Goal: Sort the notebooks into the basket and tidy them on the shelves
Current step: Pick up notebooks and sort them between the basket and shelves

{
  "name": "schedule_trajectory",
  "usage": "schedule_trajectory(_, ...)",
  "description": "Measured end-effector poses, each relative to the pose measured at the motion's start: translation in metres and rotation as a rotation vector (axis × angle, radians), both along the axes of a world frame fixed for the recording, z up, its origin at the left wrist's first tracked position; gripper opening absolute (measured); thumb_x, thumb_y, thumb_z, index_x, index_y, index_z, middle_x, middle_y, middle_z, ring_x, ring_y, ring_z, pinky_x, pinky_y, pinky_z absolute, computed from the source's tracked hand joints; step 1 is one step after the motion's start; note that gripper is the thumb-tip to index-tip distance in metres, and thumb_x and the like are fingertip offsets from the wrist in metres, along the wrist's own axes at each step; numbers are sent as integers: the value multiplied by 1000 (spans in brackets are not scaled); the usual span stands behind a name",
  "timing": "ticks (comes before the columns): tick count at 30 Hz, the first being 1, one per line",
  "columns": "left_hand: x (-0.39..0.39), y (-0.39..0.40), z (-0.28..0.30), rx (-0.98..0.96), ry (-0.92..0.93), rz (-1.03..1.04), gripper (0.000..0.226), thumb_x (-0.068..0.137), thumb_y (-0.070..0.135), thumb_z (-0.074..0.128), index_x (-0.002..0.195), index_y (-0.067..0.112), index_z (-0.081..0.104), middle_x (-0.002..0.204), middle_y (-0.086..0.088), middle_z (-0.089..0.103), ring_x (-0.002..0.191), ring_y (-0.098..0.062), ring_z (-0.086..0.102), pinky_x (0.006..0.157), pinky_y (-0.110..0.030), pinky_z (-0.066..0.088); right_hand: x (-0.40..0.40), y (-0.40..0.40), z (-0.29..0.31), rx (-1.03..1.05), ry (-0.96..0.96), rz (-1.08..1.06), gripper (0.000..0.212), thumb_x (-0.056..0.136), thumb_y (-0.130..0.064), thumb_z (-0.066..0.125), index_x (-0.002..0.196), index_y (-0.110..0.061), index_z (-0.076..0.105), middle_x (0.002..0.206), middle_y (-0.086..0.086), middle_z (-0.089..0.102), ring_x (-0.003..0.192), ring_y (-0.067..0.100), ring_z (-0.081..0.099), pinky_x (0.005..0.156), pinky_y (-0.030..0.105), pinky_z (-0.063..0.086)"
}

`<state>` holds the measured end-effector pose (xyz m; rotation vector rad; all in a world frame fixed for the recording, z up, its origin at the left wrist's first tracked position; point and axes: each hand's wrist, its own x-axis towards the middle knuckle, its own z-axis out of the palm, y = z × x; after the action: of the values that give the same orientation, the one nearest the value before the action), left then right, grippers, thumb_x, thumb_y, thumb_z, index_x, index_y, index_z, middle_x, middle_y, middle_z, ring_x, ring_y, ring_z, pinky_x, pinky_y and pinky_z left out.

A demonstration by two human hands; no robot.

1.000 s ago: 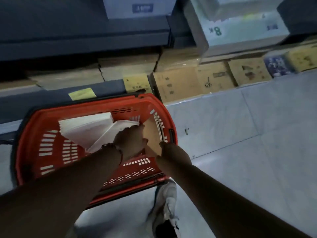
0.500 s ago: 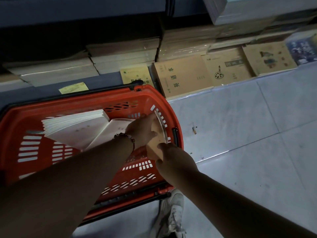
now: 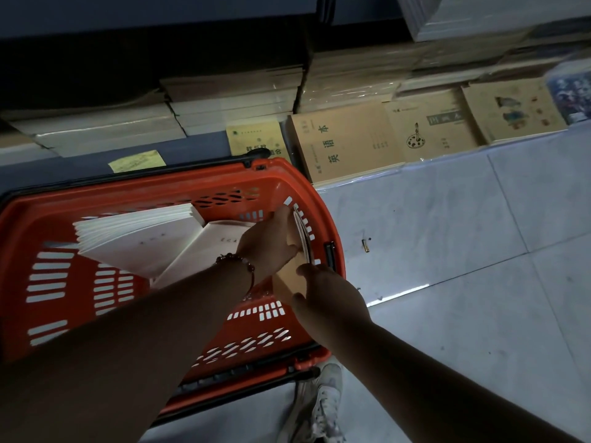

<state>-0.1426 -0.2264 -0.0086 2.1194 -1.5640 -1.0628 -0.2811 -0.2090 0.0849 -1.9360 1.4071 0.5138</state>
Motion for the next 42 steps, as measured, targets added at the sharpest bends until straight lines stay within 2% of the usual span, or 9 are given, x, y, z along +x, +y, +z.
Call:
schedule_trajectory(8, 11, -14, 0, 56, 99, -82, 42, 78, 20, 78, 111, 22, 51, 114, -2, 59, 89, -19, 61, 73, -34, 52, -3, 3, -2, -29, 3, 29, 39, 99, -36, 52, 137, -24, 50, 138, -4, 58, 120, 18, 62, 95, 33, 52)
schedule_trajectory(11, 5, -6, -3, 103, 108, -141, 53, 77, 18, 81, 114, 24, 44, 102, 3, 59, 76, -10, 56, 66, -26, 45, -5, 5, -3, -40, -15, 3, 36, 99, -36, 52, 134, -26, 53, 135, -6, 60, 117, 16, 63, 93, 31, 52)
schedule_trajectory(15, -4, 8, -7, 47, 201, -10, 70, 78, 19, 81, 133, 24, 38, 128, -2, 59, 107, -21, 63, 93, -41, 53, -6, 6, -1, -47, -31, -24, 38, 99, -39, 52, 135, -27, 53, 136, -7, 60, 118, 16, 63, 97, 33, 51)
schedule_trajectory(19, -3, 0, -13, 24, 216, -11, 59, 77, 19, 78, 126, 26, 46, 127, -1, 58, 110, -22, 61, 92, -45, 54, -8, 6, -3, -57, -29, -12, 39, 99, -40, 52, 136, -28, 53, 138, -9, 59, 118, 15, 63, 98, 32, 51)
schedule_trajectory(27, -1, -2, -2, -39, 17, -464, 28, 82, 18, 75, 83, 29, 49, 92, 11, 54, 84, -14, 56, 76, -36, 55, -18, 11, -3, -78, -34, 14, 38, 100, -41, 49, 136, -29, 52, 138, -9, 58, 118, 16, 63, 97, 32, 51)
schedule_trajectory(32, 36, 19, 8, -66, 64, -328, 26, 84, 12, 69, 76, 29, 51, 73, 9, 58, 71, -9, 57, 67, -43, 53, -22, 15, -7, -15, -117, -69, 34, 98, -36, 55, 130, -28, 55, 128, -8, 64, 107, 17, 69, 90, 33, 58)
schedule_trajectory(37, 74, 45, 64, -79, 191, -35, 14, 86, 22, 75, 84, 26, 61, 81, 8, 66, 77, -5, 60, 69, -33, 48, -32, 14, 6, 88, -354, -353, 28, 93, -42, 62, 118, -34, 51, 108, -17, 64, 91, 7, 70, 65, 13, 52)
schedule_trajectory(40, 88, 57, 103, -36, 247, 142, 11, 85, 26, 76, 85, 24, 65, 78, 0, 68, 71, -14, 61, 64, -34, 46, -37, 10, 20, 185, -516, -405, 53, 83, -43, 75, 129, -42, 48, 116, -20, 65, 102, 5, 68, 75, 22, 59)
schedule_trajectory(42, 96, 68, 128, -27, 372, 273, 12, 83, 20, 77, 89, 15, 68, 75, -9, 69, 65, -18, 62, 59, -29, 48, -34, 8, 32, 237, -577, -390, 52, 82, -37, 78, 127, -46, 53, 116, -22, 67, 106, 4, 67, 81, 24, 59)
